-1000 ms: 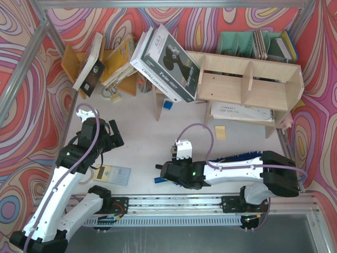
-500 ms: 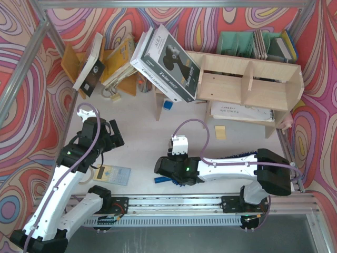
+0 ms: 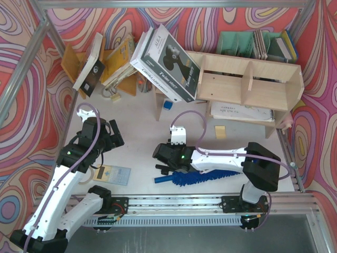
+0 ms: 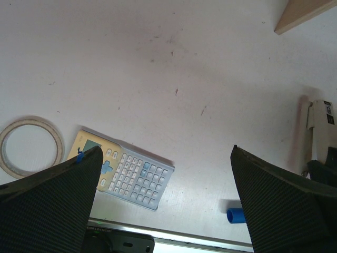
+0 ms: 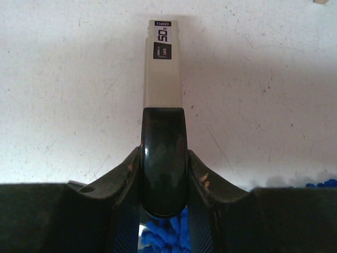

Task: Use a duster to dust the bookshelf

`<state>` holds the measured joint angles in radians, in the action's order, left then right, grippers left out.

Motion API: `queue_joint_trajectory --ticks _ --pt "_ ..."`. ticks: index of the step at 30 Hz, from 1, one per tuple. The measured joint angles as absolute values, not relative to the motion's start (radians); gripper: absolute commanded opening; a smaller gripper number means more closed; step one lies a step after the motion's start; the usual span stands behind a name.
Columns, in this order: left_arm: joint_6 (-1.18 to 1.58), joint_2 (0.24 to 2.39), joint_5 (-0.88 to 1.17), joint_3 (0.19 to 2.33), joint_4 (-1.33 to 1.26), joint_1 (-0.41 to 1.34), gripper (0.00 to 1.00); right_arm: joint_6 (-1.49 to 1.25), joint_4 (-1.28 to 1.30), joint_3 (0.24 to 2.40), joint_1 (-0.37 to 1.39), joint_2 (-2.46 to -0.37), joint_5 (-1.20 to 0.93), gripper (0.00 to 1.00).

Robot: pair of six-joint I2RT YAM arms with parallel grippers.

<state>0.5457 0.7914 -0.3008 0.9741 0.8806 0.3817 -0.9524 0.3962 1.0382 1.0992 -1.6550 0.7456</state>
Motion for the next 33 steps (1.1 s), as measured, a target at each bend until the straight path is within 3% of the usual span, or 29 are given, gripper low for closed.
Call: queue_joint_trajectory --ticks 7,15,21,25,27,33 --pt "0.549 0.791 -0.305 0.974 0.881 0.382 0.98 -0.913 0.364 1.067 1.065 -1.738 0.715 0.08" --pt "0.549 0.794 -0.304 0.974 0.881 0.382 0.99 -0.905 0.356 1.069 1.059 -1.742 0.709 0.19" --pt "0.549 0.793 -0.304 0.974 0.881 0.382 0.98 -0.906 0.356 1.069 1.059 -1.742 0.706 0.42" --pt "0.550 0.793 -0.304 0.974 0.881 0.382 0.99 -0.916 0.355 1.069 1.059 -1.742 0.705 0.68" --pt "0.550 0.793 -0.304 0.974 0.881 0.382 0.99 -0.919 0.355 1.070 1.059 -1.742 0.704 0.73" --pt "0.550 0.793 -0.304 0.974 0.881 0.382 0.99 -0.944 0.373 1.073 1.059 -1.707 0.706 0.73"
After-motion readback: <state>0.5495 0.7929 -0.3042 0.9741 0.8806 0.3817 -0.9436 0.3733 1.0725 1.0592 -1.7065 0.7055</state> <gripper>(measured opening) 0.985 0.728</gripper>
